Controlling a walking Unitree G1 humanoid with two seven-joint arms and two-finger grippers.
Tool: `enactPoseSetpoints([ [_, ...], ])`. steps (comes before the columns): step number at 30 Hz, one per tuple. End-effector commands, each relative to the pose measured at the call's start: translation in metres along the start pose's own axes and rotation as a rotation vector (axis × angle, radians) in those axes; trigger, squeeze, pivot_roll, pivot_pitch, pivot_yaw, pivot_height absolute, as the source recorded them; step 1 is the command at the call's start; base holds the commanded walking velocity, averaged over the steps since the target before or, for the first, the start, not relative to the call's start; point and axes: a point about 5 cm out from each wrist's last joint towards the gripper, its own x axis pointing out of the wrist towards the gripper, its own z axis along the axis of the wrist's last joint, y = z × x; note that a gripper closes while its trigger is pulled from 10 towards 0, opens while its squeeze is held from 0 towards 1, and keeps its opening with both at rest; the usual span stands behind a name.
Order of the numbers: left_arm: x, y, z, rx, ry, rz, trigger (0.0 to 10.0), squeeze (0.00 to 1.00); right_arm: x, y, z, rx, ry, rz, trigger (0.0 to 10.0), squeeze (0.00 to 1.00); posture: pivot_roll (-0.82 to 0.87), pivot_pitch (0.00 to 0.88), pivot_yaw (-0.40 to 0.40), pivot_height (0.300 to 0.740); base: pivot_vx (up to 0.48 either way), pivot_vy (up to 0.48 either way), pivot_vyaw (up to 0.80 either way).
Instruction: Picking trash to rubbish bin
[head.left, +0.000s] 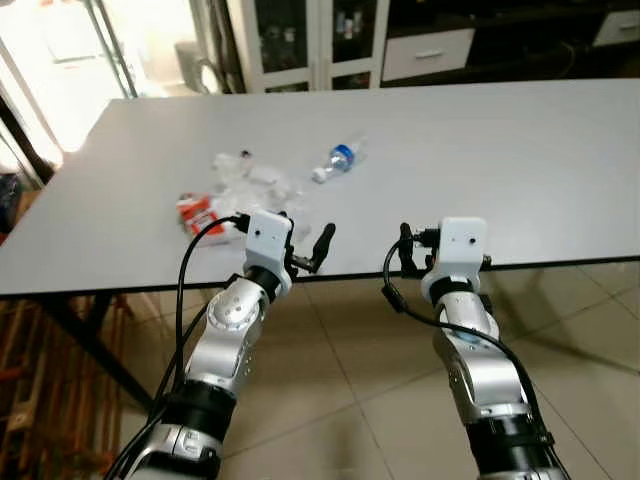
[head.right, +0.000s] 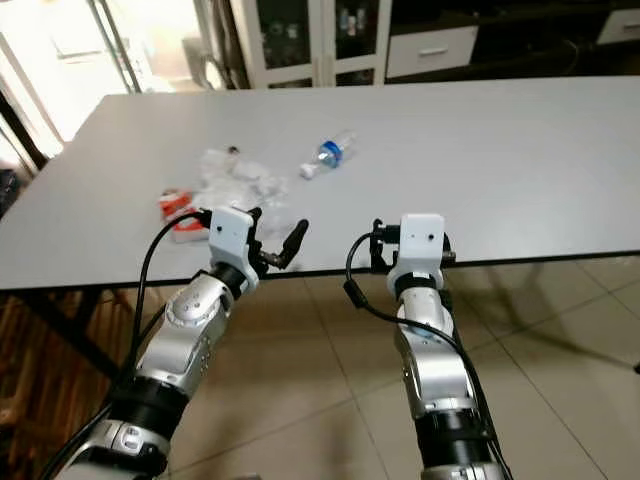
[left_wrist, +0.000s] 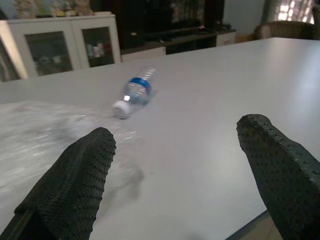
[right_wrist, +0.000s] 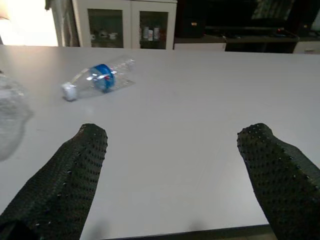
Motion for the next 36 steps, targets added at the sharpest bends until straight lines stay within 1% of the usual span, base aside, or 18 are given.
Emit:
enactPoseSetpoints([
  [1,0.0025,-0.0066,0.0061,-0.015,-0.032,-0.025,10.0,0.00,0.0010,-0.0069,0.0063,-0.006,-0.024,-0.024,10.0,0.00,-0.05,0.024,0.046,0.740,0.454,0.000,0.00],
  [20,0.0032,-0.0085,0.0057,-0.001,-0.031,-0.035,10.0,0.00,0.0011,-0.0083,0.0069,-0.006,-0.026,-0.029,10.0,0.00,-0.05,0.020,0.050,0.740,0.479,0.000,0.00],
  [31,0.0035,-0.0068,0.0056,0.006,-0.028,-0.020,10.0,0.00,0.0021,-0.0055,0.0071,-0.007,-0.025,-0.011,10.0,0.00,-0.05,0.016,0.047,0.740,0.476,0.000,0.00],
  [36,0.0035,-0.0049,0.0051,0.008,-0.023,-0.005,10.0,0.00,0.0018,-0.0020,0.0070,-0.005,-0.024,0.010,10.0,0.00,-0.04,0.015,0.047,0.740,0.289,0.000,0.00],
])
